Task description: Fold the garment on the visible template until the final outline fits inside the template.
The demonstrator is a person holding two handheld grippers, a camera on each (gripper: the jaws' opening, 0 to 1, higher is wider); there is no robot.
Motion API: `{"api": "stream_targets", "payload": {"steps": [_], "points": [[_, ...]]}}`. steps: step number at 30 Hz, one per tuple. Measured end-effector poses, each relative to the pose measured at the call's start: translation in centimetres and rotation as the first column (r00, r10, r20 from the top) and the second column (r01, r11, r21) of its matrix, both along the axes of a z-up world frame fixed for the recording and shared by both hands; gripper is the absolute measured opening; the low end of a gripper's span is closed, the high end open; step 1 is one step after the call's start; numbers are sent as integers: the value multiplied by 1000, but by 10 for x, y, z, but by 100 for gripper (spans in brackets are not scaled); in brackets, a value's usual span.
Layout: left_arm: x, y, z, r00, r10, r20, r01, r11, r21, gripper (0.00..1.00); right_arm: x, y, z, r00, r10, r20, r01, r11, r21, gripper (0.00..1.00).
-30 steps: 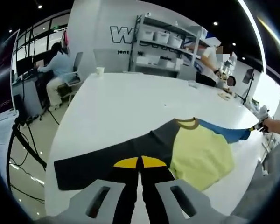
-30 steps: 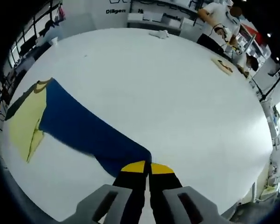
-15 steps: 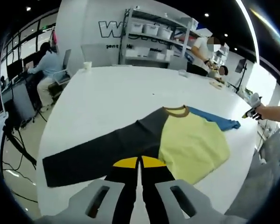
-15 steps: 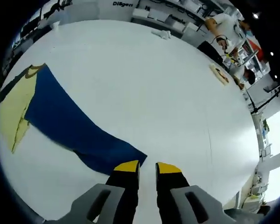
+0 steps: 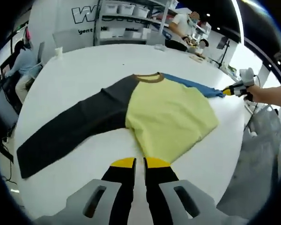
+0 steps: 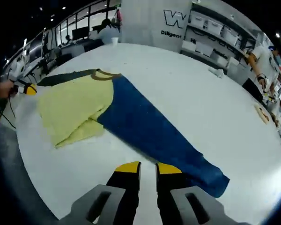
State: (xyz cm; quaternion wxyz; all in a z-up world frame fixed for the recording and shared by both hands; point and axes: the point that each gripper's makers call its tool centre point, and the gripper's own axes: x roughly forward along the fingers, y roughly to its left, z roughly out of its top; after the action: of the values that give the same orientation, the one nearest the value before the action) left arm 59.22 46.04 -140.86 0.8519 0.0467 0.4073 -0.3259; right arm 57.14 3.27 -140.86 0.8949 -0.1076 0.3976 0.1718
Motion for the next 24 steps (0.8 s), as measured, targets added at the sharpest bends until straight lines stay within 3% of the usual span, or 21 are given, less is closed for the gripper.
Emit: {"api": "stream_targets", "payload": {"steps": [1,2,4,6,8,17,24], "points": [[-4,-4,-2,1000,-16,-4,16,1000,1,8,-2,20,0,996,89,22,-89,996,6,10],[-6,-6,-3,1000,-28,-7,28,1000,1,9,-4,29,0,993,114,38,-114,993,0,11],[-11,-10,-6,999,-50,-12,50,999,8,11,-7,54,1,986,154,57,-157,986,60,12],[-15,-14,-8,997,-74,-16,74,997,9,12,-11,72,1,973,219,69,-222,974,43,13],[-19,-17,-10,995,-101,-13,101,995,16,12,-14,94,4,957,275,89,-282,957,70,15],[-26,-23,-22,989,-148,-19,149,987,61,12,-24,142,-6,899,428,89,-434,898,70,26],[-23,-24,-31,990,-142,-25,143,986,87,9,-35,161,-18,864,500,61,-503,862,57,29]]}}
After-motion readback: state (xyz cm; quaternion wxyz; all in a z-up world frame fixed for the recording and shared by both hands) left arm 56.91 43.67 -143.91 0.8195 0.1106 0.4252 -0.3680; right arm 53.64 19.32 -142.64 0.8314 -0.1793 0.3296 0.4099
